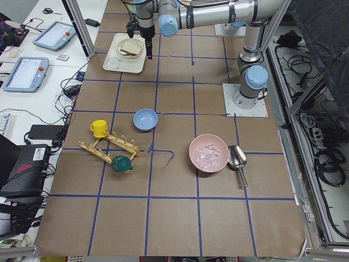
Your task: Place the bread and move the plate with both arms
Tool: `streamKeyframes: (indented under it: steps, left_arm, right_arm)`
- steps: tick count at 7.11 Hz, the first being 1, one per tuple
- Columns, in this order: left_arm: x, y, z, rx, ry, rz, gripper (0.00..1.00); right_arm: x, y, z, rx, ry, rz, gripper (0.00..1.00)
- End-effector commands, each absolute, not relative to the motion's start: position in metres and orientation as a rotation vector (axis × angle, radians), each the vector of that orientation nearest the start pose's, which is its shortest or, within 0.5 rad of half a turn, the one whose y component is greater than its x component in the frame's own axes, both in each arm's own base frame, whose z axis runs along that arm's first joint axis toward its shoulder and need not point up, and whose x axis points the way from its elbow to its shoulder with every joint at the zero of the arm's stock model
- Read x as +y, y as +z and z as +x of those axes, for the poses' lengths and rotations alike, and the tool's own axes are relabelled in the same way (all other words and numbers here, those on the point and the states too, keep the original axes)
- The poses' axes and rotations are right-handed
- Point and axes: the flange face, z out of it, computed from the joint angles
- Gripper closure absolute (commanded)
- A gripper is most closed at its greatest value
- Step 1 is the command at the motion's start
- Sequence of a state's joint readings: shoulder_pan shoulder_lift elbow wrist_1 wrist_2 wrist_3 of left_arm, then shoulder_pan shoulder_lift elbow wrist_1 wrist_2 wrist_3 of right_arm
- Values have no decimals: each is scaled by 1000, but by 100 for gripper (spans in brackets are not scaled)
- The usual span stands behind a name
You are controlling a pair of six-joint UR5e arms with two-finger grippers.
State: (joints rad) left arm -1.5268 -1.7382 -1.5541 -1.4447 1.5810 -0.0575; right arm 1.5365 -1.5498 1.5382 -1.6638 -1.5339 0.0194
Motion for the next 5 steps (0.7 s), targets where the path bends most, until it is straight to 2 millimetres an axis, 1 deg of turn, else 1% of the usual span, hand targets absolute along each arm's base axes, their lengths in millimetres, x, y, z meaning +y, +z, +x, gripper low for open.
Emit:
streamKeyframes:
  steps: [1,2,5]
  left_arm:
    - [-533,438,-105,3110,69,-169,0]
    - [-524,445,-105,3109,83,-171,0]
    - [-521,450,-103,3115,74,-181,0]
  right_arm:
    - [-515,502,119,3097,-160,82,0]
    - [-515,502,119,3097,-160,82,0]
    - [-515,502,119,3097,-157,85,0]
